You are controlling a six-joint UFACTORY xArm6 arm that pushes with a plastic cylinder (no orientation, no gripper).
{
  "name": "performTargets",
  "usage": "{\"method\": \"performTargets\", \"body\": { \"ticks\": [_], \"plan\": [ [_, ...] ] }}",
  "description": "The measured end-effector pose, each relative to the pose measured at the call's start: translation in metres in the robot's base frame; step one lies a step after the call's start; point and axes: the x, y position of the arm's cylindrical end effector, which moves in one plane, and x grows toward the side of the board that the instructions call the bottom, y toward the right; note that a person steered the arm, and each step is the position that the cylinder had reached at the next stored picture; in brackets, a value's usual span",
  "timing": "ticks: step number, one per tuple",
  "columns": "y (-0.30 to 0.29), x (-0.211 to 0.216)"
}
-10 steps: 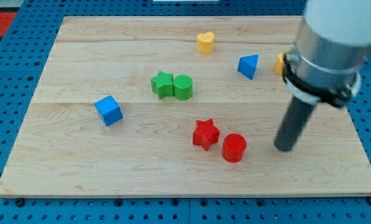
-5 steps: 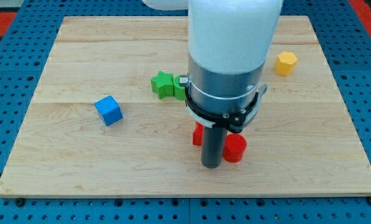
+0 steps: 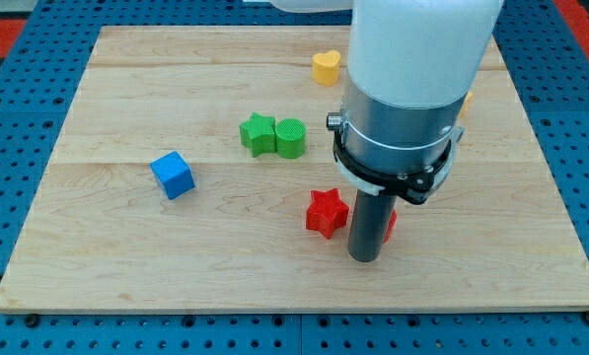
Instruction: Adjust the red circle close to red star
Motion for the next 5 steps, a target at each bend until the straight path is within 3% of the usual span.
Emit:
{"method": "performTargets", "body": {
  "ticks": [2,5],
  "plan": [
    [0.064,0.0],
    [0.052,-0.026]
  ]
}}
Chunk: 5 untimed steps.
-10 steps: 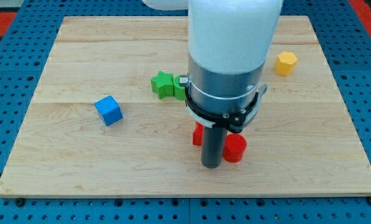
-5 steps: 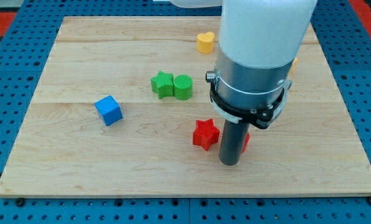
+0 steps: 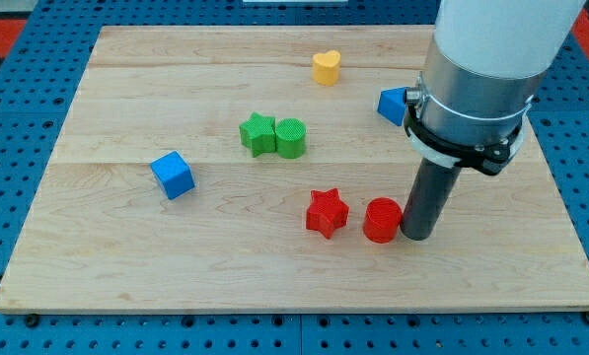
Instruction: Adjust the red circle close to red star
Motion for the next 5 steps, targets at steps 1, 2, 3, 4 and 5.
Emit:
{"method": "performTargets", "body": {
  "ticks": [1,2,3,4,5],
  "plan": [
    [-0.016,-0.004],
    [-0.029,-0.005],
    [-0.011,-0.005],
    [0.072,-0.013],
    [0.16,-0.04]
  ]
}}
